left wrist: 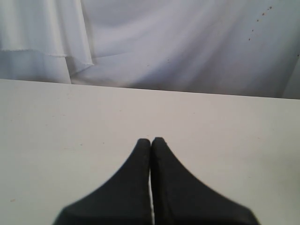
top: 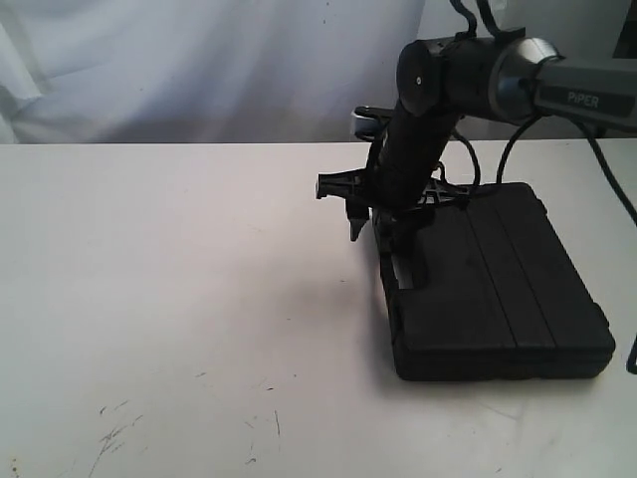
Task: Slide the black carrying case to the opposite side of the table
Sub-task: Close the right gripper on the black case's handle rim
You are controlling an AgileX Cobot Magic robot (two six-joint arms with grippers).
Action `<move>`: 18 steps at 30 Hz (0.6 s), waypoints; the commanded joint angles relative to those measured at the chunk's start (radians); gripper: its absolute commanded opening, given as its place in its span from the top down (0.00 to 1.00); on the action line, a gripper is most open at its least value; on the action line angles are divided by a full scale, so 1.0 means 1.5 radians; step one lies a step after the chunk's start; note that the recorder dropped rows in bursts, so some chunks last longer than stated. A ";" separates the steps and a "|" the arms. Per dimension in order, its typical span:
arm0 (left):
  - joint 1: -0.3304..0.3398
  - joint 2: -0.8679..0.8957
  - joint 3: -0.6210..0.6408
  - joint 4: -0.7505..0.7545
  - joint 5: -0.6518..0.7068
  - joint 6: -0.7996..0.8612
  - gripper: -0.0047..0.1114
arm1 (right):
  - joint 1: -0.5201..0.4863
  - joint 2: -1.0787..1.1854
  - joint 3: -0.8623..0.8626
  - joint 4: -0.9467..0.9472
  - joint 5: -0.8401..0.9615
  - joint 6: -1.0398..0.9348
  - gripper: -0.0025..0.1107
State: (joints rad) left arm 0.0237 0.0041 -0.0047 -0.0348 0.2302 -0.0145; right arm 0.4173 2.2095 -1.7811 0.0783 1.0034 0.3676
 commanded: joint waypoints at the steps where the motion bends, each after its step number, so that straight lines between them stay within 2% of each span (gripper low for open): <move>1: 0.000 -0.003 0.003 0.000 -0.006 -0.002 0.96 | 0.001 0.029 -0.005 -0.003 -0.004 0.006 0.52; 9: 0.000 -0.003 0.003 0.000 -0.006 -0.002 0.96 | 0.001 0.050 -0.005 -0.013 -0.001 0.021 0.53; 18: 0.000 -0.003 0.003 0.000 -0.006 -0.002 0.96 | 0.001 0.059 -0.005 -0.010 0.025 0.037 0.67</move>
State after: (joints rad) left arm 0.0237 0.0041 -0.0047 -0.0348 0.2302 -0.0145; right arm 0.4173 2.3001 -1.7832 0.0690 1.0216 0.4209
